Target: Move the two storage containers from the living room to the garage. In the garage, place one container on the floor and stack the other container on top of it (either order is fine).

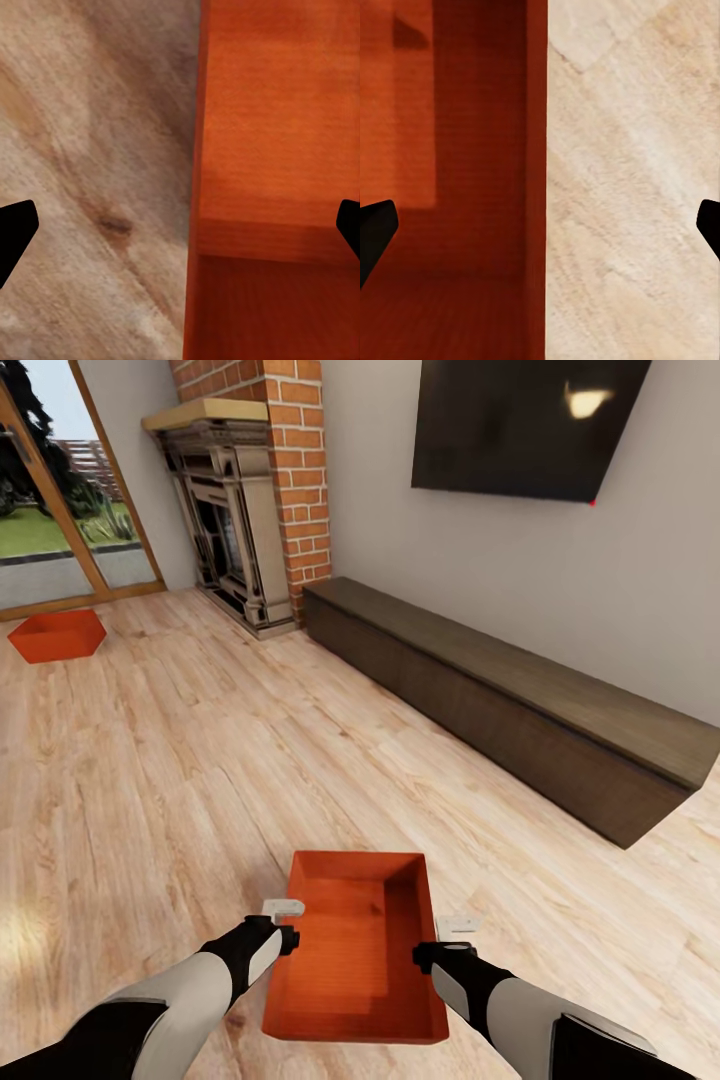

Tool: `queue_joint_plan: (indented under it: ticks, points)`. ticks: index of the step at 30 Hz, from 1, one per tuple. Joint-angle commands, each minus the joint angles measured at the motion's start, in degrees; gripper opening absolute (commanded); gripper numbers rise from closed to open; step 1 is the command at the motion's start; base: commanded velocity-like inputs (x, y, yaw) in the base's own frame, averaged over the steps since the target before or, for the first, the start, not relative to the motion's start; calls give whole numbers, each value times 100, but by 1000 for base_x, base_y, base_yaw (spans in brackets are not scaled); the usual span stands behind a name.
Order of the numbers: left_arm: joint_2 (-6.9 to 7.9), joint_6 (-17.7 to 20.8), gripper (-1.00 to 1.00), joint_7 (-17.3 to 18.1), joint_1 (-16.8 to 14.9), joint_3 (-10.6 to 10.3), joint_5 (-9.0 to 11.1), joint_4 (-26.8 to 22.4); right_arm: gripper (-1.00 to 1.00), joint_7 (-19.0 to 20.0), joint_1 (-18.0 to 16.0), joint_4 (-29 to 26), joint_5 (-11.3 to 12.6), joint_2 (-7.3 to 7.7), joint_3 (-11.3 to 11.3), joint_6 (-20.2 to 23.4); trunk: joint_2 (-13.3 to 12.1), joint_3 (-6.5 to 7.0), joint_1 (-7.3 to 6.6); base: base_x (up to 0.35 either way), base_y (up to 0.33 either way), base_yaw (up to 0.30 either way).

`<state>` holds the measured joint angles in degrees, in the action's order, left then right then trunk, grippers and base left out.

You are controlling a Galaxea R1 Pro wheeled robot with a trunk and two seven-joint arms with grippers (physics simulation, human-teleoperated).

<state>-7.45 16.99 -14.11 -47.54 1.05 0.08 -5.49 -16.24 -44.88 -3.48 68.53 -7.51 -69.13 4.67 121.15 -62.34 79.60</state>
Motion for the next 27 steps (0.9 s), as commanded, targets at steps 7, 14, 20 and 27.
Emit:
queue_joint_plan:
  ticks: [7,14,20,27]
  points:
    - [-2,32,100,-21,2,9,1,-13,100,-37,-3,-13,20,3,-47,34,284,-130,153,0,0,0]
    - [4,32,100,-21,3,13,1,-14,100,-37,-3,-13,20,-2,-47,34,565,-256,307,0,0,0]
    - [-2,32,100,-29,3,9,1,-14,100,-37,-3,-13,20,2,-47,34,805,-364,439,0,0,0]
    - [2,32,100,-36,2,11,1,-14,100,-37,-3,-13,20,3,-47,34,1086,-489,593,0,0,0]
